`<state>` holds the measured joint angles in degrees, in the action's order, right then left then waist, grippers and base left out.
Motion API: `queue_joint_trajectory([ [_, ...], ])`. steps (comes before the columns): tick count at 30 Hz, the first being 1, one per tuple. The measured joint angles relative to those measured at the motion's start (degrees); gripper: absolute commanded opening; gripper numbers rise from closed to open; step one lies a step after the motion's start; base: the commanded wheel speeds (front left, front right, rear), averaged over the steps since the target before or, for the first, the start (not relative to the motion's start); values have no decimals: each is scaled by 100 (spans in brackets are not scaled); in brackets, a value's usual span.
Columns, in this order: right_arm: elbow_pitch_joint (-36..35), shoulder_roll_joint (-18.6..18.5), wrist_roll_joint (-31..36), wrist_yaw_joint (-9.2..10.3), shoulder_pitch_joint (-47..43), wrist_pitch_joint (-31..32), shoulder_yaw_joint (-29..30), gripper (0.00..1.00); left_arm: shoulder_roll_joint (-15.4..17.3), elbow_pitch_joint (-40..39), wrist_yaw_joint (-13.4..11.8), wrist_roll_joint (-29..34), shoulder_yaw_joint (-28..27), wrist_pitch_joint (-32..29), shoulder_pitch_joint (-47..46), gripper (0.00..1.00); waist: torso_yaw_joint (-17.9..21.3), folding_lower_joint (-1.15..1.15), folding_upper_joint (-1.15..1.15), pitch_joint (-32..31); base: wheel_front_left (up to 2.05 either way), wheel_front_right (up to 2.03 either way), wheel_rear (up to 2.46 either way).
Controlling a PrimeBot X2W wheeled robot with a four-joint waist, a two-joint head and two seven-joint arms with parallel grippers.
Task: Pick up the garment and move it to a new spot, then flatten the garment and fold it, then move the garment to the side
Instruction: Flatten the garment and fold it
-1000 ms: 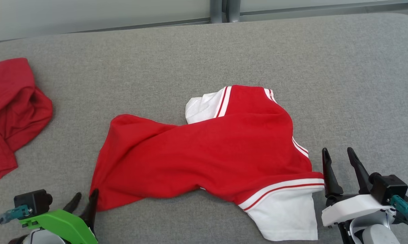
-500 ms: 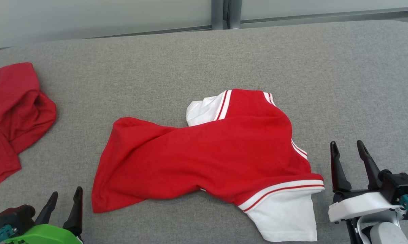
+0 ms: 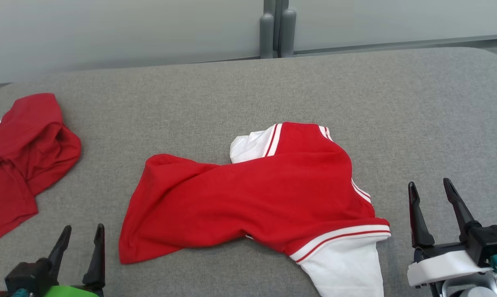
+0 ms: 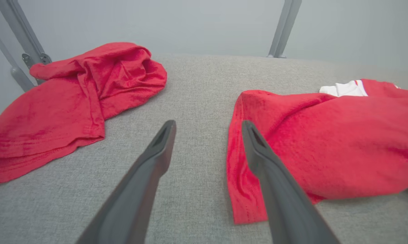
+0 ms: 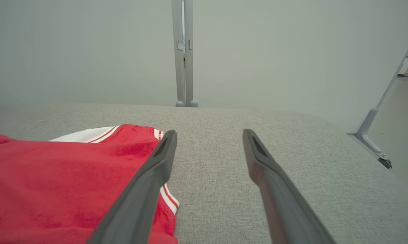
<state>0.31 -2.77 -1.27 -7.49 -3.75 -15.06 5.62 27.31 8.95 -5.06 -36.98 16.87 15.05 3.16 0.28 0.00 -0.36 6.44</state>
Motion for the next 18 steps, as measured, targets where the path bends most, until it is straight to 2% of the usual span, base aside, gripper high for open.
queue_joint_trajectory([
  [9,153,-69,151,0,-305,0,98,100,-751,-294,536,1515,-1161,0,572,100,-13,0,0,-368,0,0,0],
  [14,160,-68,165,0,-416,0,194,100,-1115,-339,872,1961,-1680,0,813,100,1,0,0,-516,0,0,0],
  [18,179,-67,176,0,-434,0,218,100,-1317,-315,1090,2125,-1871,9,833,100,20,0,0,-571,0,0,0],
])
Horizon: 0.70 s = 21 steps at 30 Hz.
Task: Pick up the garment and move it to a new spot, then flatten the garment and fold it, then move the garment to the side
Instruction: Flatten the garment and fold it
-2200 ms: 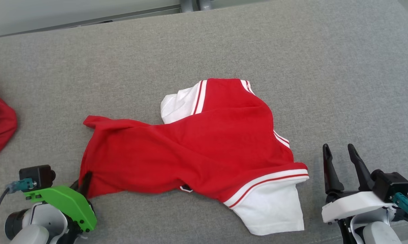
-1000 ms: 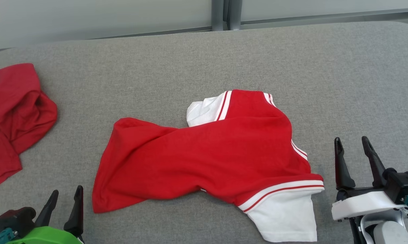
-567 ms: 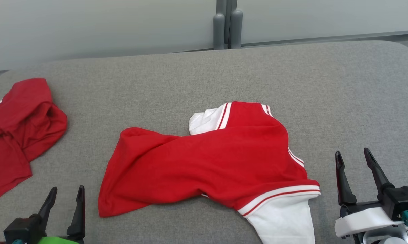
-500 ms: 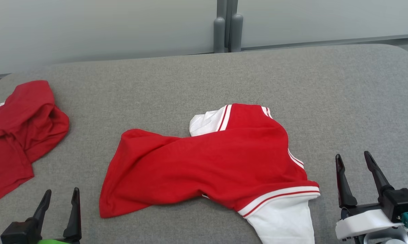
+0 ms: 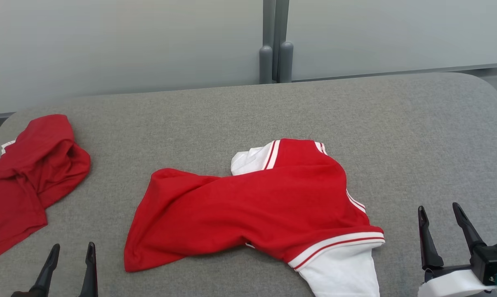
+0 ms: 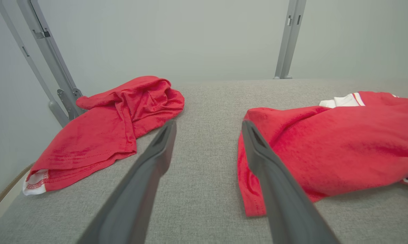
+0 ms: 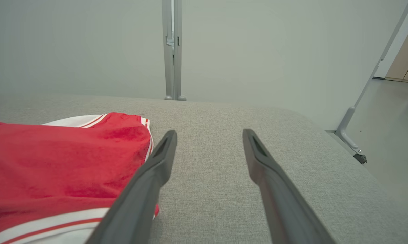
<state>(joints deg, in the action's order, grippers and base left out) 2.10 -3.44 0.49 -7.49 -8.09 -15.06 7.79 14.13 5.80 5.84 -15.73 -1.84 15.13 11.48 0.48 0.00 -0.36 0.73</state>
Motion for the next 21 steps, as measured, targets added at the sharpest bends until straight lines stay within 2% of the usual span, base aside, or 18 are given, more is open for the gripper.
queue_joint_trajectory([
  [7,100,-7,22,0,-66,0,23,100,-77,85,145,115,12,-1,-14,100,17,0,0,-38,0,0,0],
  [21,160,5,2,0,-68,0,-74,100,13,89,156,79,247,0,-13,100,83,0,0,-83,0,0,0],
])
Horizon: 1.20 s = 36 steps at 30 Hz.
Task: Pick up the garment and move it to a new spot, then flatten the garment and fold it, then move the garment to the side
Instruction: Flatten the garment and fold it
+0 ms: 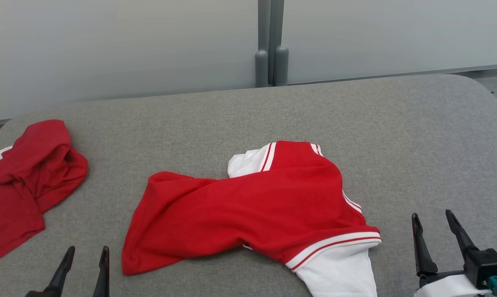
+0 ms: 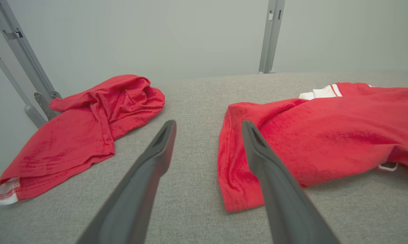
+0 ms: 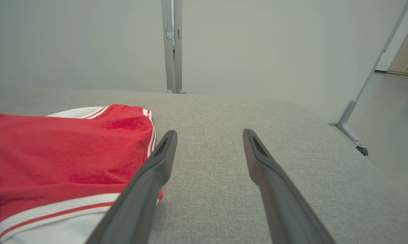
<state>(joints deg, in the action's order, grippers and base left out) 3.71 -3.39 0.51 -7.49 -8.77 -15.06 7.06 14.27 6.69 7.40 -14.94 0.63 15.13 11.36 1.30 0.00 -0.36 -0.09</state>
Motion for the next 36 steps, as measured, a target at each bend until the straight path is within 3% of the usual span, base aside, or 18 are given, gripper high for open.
queue_joint_trajectory([
  [7,-175,-38,-107,0,-56,0,-254,100,52,118,9,-76,141,0,5,100,-1,0,0,11,0,0,0],
  [15,358,-569,-556,0,-800,86,-1145,100,172,582,10,-194,653,-55,54,100,-39,0,0,25,0,0,0],
  [20,294,-1021,-847,0,-851,682,-1527,100,334,489,14,-223,844,-617,-43,100,1,0,0,197,0,0,0],
  [24,193,-1172,-1168,0,-727,1254,-1737,100,359,221,-45,-333,854,-1198,-157,100,47,0,0,364,0,0,0],
  [28,115,-1273,-1470,0,-569,1891,-2075,100,447,-182,-120,-378,893,-1820,-284,100,61,0,0,566,0,0,0],
  [36,92,-1241,-1639,0,-261,2238,-2312,100,532,-263,-242,-503,873,-2450,-520,100,24,0,0,905,0,0,0],
])
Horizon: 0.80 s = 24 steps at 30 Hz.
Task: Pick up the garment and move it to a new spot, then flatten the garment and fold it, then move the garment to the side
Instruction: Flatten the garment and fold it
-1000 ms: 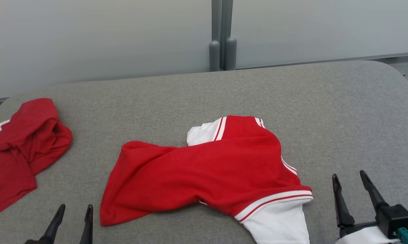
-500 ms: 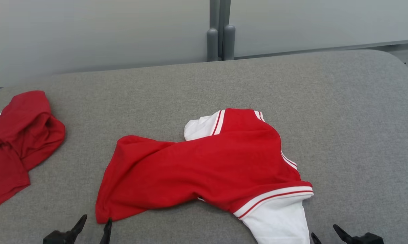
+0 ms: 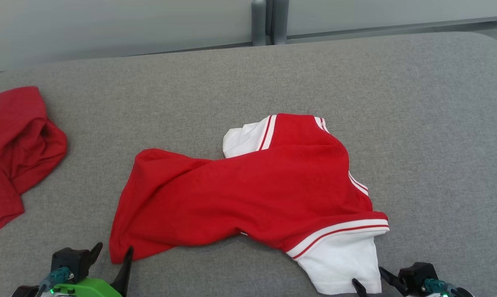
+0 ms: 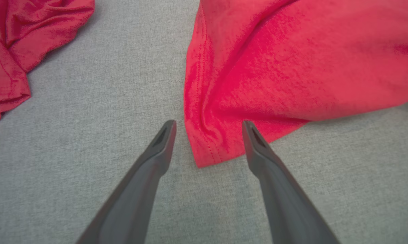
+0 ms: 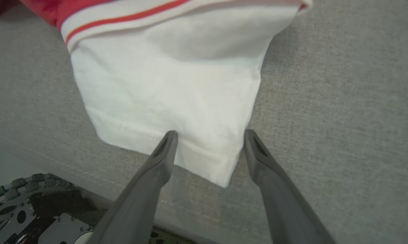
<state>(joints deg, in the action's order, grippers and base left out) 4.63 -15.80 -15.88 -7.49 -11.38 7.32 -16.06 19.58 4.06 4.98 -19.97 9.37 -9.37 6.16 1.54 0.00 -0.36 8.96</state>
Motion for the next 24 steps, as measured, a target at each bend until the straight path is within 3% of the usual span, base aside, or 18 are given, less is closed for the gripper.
queue_joint_trajectory([
  [10,159,76,-57,-5,364,315,-118,100,48,236,7,-181,69,-311,-166,100,25,0,0,442,0,0,0],
  [11,172,76,-79,-5,398,359,-135,100,51,258,13,-187,79,-310,-209,95,25,0,0,476,0,0,0],
  [12,189,79,-120,-5,438,412,-159,100,52,276,14,-187,87,-305,-248,49,24,0,0,506,0,0,0],
  [13,204,75,-157,-5,469,457,-175,100,53,300,14,-187,88,-290,-281,29,21,0,0,531,0,0,0],
  [14,211,65,-181,-4,495,486,-216,100,68,338,10,-170,107,-291,-313,0,19,0,0,553,0,0,0],
  [15,215,47,-231,3,544,487,-286,93,99,359,7,-120,132,-291,-335,0,16,0,0,571,0,0,0],
  [16,231,36,-341,13,589,487,-331,28,101,378,5,-129,121,-291,-347,0,13,0,0,585,0,0,0],
  [17,238,-8,-482,35,619,492,-416,0,94,389,5,-172,126,-303,-351,0,12,0,0,588,0,0,0],
  [21,77,-109,-1111,32,749,497,-595,0,43,225,47,-565,45,-541,-332,0,16,0,0,583,0,0,0],
  [24,-522,-104,-1995,8,791,470,-587,0,51,-277,83,-1027,-133,-800,-264,0,40,-2,0,537,0,0,0],
])
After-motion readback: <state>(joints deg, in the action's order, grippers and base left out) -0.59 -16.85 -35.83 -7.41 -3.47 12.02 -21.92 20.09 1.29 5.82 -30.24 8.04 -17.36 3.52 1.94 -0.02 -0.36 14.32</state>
